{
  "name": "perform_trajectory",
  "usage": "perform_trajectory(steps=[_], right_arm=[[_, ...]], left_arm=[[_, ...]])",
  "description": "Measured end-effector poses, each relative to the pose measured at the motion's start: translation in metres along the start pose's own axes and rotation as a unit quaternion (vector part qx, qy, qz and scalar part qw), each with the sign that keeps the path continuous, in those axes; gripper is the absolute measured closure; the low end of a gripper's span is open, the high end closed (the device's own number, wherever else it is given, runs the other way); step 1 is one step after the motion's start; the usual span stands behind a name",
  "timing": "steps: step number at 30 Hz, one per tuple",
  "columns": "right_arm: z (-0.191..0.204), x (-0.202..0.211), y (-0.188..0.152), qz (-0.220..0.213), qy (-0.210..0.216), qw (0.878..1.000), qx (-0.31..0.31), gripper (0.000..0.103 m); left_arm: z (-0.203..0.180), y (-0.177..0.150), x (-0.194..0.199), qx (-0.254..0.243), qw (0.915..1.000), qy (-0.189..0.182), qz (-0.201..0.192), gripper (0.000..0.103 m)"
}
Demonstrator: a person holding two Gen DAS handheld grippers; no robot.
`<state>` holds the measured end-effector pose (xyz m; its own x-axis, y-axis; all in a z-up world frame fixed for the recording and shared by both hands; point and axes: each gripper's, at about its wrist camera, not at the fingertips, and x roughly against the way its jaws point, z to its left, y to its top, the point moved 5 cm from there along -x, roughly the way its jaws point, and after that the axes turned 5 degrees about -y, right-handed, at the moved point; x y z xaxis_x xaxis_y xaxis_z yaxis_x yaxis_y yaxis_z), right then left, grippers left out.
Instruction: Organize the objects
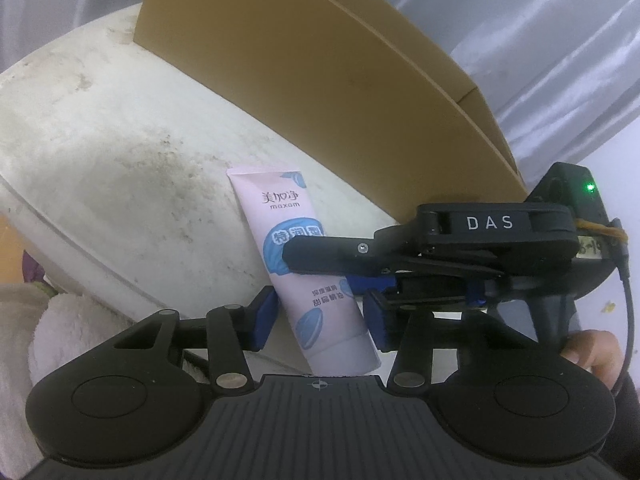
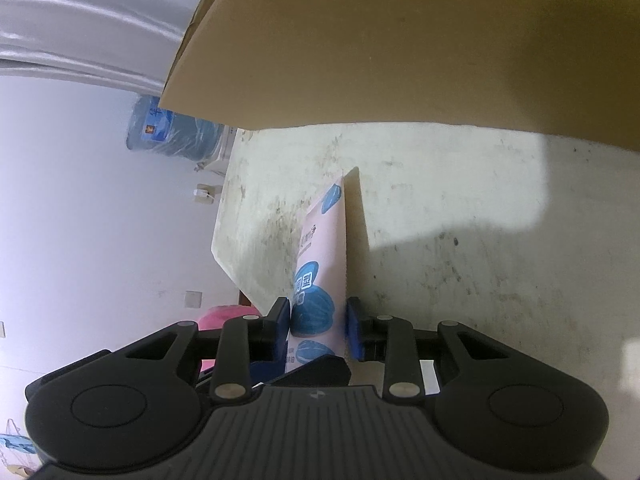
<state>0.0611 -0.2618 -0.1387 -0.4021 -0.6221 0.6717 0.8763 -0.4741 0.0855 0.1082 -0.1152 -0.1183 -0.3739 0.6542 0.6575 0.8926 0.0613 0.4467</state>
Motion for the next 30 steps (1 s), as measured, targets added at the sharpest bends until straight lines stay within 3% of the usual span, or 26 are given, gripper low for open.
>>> perform_trajectory(steps=[30], right_arm=[[0.058, 0.033, -0.011, -0.041, 0.027, 0.997, 0.06, 0.07]], left_arm=[[-0.027, 0.014, 0.055, -0.031, 0.9971, -0.002, -0.069, 0.057]])
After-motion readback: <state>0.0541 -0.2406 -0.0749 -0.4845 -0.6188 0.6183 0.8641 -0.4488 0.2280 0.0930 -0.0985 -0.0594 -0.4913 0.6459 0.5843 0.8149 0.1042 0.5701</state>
